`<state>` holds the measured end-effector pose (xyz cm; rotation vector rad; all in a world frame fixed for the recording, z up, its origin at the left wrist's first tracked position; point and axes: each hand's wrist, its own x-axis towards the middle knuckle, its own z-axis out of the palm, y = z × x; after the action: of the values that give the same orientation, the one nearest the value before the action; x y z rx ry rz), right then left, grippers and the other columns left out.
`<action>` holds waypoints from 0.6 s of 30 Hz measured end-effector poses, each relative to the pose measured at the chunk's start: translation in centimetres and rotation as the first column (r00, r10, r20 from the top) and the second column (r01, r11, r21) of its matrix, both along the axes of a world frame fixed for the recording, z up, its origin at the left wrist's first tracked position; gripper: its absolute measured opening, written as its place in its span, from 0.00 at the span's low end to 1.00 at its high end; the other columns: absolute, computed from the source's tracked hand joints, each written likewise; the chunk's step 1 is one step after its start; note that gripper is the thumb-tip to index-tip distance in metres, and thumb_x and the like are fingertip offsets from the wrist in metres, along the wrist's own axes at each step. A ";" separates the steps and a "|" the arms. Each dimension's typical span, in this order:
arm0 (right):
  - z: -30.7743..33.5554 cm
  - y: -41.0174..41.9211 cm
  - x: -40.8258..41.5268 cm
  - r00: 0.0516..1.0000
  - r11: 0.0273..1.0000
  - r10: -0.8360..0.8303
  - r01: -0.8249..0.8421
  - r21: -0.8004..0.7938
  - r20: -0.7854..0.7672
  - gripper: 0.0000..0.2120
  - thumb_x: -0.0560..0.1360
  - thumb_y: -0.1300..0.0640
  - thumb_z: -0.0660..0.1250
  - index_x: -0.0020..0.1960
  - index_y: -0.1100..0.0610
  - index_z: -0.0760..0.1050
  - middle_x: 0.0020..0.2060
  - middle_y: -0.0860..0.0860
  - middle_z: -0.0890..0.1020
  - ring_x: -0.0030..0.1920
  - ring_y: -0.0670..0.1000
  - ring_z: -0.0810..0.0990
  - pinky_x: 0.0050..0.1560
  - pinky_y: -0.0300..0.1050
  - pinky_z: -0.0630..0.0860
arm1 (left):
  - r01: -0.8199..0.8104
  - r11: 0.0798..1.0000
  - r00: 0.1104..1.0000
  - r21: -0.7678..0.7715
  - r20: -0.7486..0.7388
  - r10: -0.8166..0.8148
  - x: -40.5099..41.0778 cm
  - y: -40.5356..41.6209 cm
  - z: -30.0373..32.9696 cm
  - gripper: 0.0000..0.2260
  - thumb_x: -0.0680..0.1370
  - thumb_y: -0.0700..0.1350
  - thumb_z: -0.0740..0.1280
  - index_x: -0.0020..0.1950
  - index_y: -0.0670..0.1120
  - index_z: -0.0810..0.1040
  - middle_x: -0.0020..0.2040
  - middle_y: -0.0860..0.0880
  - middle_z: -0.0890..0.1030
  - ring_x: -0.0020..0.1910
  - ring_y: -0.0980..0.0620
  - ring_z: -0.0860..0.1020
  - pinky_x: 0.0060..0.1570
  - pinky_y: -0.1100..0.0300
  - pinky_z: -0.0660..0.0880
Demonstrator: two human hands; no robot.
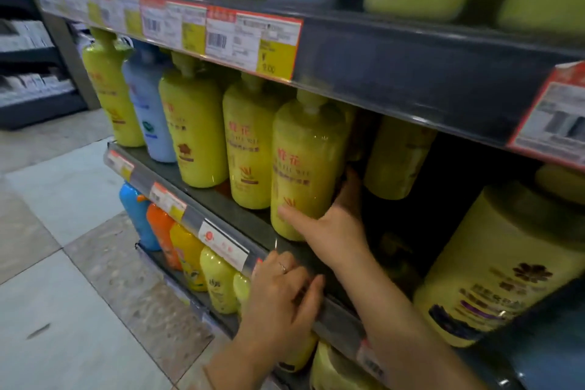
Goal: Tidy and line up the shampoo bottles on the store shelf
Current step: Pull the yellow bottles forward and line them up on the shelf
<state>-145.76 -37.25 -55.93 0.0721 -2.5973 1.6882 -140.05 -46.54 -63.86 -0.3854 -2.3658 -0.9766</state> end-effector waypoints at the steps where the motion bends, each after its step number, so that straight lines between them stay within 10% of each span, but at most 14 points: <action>1: 0.3 -0.5 -0.5 1.000 1.000 0.000 0.000 -0.011 0.009 0.55 0.62 0.47 0.77 0.75 0.47 0.42 0.73 0.49 0.58 0.72 0.53 0.60 0.67 0.46 0.63 | 0.024 0.999 0.999 0.023 -0.028 -0.023 -0.1 0.0 -0.2 0.12 0.76 0.49 0.63 0.34 0.49 0.70 0.34 0.50 0.70 0.35 0.52 0.68 0.34 0.55 0.65; 7: -0.9 -1.5 -1.8 0.996 0.994 -0.087 0.085 -0.068 -0.020 0.53 0.57 0.49 0.80 0.73 0.51 0.52 0.69 0.52 0.66 0.69 0.53 0.67 0.67 0.48 0.67 | 0.176 0.971 0.979 0.162 -0.131 -0.156 -0.4 -2.4 0.1 0.08 0.73 0.46 0.65 0.42 0.45 0.82 0.45 0.49 0.78 0.49 0.57 0.76 0.51 0.65 0.72; 12: -1.7 -1.7 -0.9 0.986 0.986 -0.161 0.157 -0.060 -0.052 0.45 0.58 0.52 0.79 0.68 0.47 0.58 0.57 0.44 0.73 0.58 0.44 0.72 0.50 0.33 0.68 | 0.030 0.949 0.998 0.312 -0.055 -0.013 -4.1 -5.5 1.4 0.15 0.72 0.53 0.62 0.57 0.49 0.71 0.52 0.51 0.72 0.54 0.65 0.71 0.54 0.76 0.65; 18: -1.5 -1.3 -0.3 0.967 0.972 -0.233 0.235 0.005 -0.106 0.42 0.57 0.50 0.80 0.64 0.48 0.61 0.48 0.38 0.72 0.52 0.40 0.71 0.48 0.31 0.69 | 0.026 0.860 0.999 0.510 -0.050 -0.001 -6.0 -6.0 1.4 0.20 0.70 0.56 0.65 0.60 0.60 0.65 0.57 0.55 0.68 0.61 0.51 0.70 0.63 0.55 0.68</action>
<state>-146.09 -38.55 -57.43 -0.1371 -2.4338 1.5376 -146.09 -52.53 -62.49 -0.2118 -1.9558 -1.5278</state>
